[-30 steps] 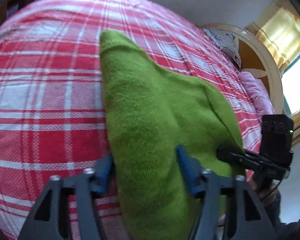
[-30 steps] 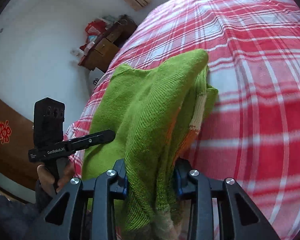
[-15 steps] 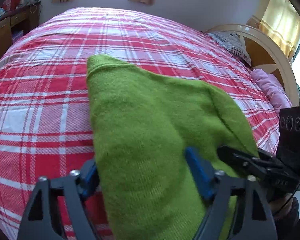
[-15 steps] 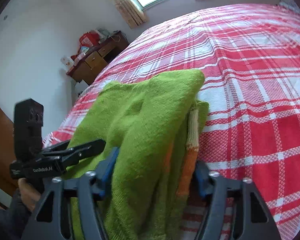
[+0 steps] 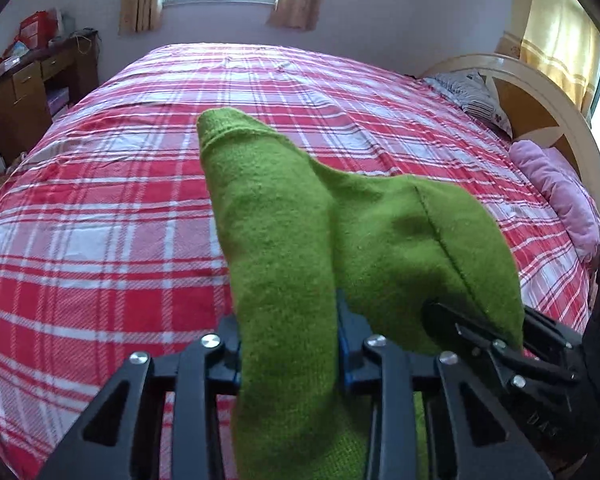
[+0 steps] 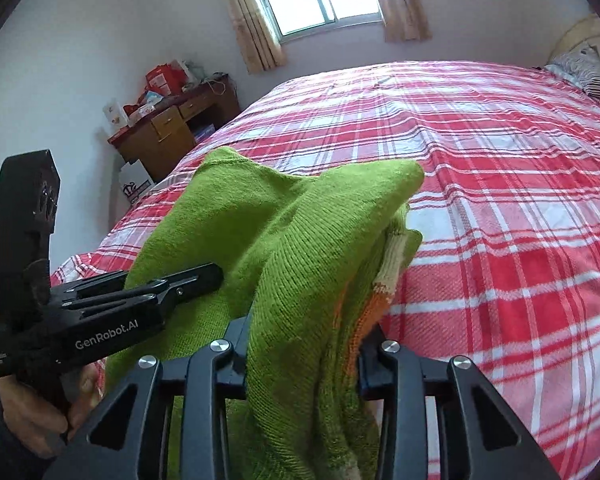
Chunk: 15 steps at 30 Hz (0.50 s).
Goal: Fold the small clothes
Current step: 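Lift the folded sweater with both tools and carry it toward the bed corner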
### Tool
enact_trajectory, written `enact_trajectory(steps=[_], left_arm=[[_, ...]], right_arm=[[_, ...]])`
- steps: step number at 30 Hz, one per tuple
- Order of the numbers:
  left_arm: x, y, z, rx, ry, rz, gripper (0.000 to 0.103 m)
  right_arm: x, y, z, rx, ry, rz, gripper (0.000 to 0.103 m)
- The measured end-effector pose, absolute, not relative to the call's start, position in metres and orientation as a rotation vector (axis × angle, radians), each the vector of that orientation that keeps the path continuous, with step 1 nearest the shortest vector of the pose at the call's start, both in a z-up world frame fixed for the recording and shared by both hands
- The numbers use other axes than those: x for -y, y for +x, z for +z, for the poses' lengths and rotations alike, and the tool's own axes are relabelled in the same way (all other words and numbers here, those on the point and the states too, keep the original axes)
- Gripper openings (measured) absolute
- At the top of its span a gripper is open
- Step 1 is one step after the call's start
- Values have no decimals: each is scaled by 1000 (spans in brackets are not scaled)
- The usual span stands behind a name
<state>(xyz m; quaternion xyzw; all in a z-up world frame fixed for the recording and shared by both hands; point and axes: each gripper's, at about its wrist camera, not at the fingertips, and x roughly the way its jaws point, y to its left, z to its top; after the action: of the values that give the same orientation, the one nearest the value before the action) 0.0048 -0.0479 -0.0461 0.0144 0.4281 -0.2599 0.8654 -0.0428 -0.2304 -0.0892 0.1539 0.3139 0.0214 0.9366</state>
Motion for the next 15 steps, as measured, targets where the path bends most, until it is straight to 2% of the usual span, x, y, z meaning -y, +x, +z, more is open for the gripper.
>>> enact_trajectory(steps=[15], left_arm=[[3, -12, -18, -809, 15, -443, 34]], right_arm=[[181, -49, -59, -567, 274, 85, 36]])
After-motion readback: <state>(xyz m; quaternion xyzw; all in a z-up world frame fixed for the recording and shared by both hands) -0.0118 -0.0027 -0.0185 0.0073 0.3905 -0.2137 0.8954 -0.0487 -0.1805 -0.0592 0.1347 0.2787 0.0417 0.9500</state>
